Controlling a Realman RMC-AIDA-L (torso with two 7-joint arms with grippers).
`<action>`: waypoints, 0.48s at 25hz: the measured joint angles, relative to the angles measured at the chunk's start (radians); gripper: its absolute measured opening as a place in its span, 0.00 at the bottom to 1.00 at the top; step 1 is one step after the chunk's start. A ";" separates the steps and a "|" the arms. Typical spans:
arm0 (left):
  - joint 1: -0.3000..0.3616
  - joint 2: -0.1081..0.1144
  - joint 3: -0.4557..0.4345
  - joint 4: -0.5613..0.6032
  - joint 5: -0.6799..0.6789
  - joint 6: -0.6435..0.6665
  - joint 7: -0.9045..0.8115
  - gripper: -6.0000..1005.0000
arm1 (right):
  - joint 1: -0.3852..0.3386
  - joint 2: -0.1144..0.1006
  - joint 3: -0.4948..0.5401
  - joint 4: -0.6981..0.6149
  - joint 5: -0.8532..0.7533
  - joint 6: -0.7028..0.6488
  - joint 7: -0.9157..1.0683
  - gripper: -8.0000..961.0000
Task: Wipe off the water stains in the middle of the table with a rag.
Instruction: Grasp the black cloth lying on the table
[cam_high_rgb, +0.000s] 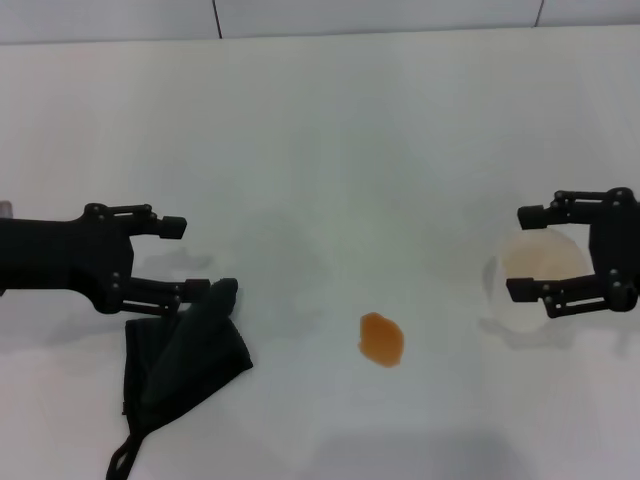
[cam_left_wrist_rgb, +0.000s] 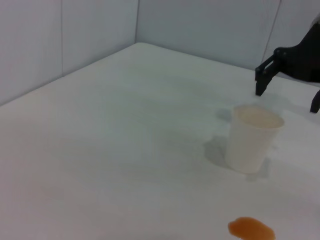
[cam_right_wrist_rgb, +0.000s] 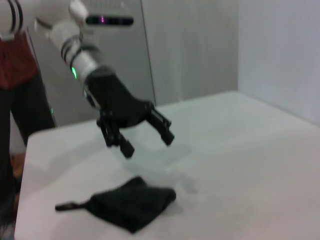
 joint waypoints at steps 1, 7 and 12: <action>-0.003 -0.001 0.000 0.000 0.000 0.003 0.000 0.88 | 0.001 0.000 -0.017 -0.032 -0.019 0.003 0.028 0.88; -0.012 -0.002 0.000 0.000 0.000 0.012 -0.003 0.88 | 0.002 0.000 -0.083 -0.172 -0.093 0.005 0.139 0.87; -0.014 -0.003 0.000 0.000 0.004 0.013 -0.005 0.88 | 0.002 0.000 -0.125 -0.279 -0.167 -0.005 0.228 0.87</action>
